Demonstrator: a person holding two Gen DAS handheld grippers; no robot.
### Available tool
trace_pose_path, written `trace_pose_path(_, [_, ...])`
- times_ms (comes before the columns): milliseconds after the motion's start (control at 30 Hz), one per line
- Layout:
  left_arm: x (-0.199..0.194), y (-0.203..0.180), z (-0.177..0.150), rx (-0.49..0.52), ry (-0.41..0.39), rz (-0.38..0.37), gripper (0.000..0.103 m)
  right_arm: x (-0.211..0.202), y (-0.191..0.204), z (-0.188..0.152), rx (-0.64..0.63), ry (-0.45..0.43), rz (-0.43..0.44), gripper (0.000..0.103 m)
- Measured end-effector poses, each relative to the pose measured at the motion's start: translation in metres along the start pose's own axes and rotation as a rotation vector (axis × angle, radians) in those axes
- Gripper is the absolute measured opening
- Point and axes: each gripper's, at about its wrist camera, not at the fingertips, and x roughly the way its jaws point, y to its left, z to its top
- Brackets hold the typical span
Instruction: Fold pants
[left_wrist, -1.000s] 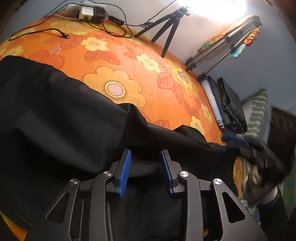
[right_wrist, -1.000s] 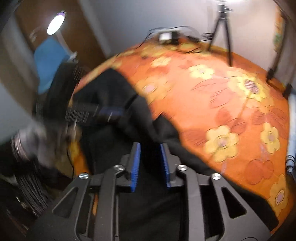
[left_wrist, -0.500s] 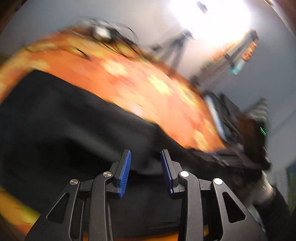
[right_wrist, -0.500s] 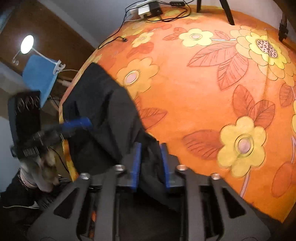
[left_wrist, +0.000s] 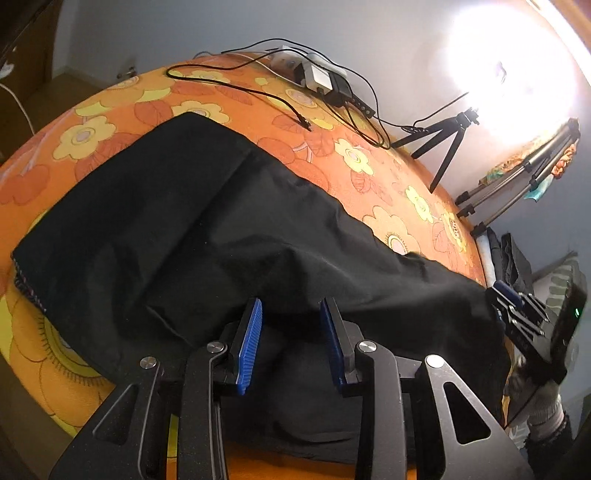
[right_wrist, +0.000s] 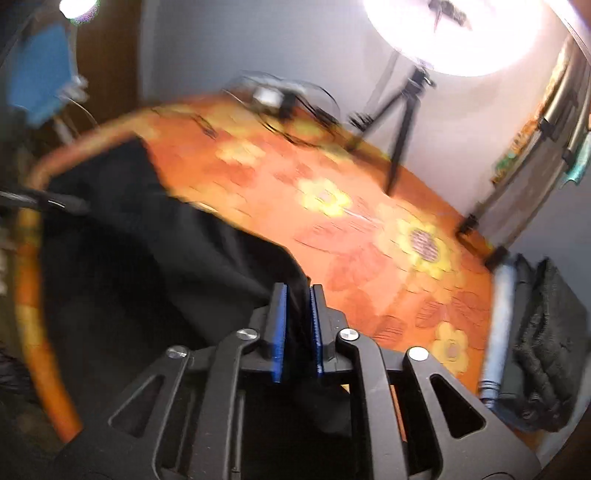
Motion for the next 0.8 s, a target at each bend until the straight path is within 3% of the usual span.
trace_pose_path(33, [-0.003,0.001,0.002,0.001,-0.014,0.01,0.031,0.0,-0.007,-0.001,0.032,0.001,0.001,0.039])
trace_pose_path(67, [-0.006,0.002,0.005,-0.002,-0.029,0.01,0.031,-0.002,-0.021,-0.002,0.094,-0.003,0.02,0.041])
trace_pose_path(267, [-0.013,0.001,0.015,-0.01,-0.061,-0.018,0.031,-0.036,-0.061,-0.024,0.272,-0.019,0.198,0.041])
trace_pose_path(400, [-0.02,-0.002,0.02,-0.003,-0.089,-0.015,0.031,-0.065,-0.074,-0.067,0.344,-0.007,0.161,0.046])
trace_pose_path(467, [-0.023,0.0,0.022,-0.01,-0.103,-0.011,0.031,-0.075,-0.089,-0.097,0.424,0.006,0.131,0.064])
trace_pose_path(667, [-0.018,0.002,0.021,-0.024,-0.082,-0.018,0.031,-0.096,-0.147,-0.171,0.609,0.048,-0.009,0.07])
trace_pose_path(800, [-0.015,0.002,0.036,-0.021,-0.088,-0.001,0.039,-0.087,-0.174,-0.196,0.677,0.071,-0.021,0.076])
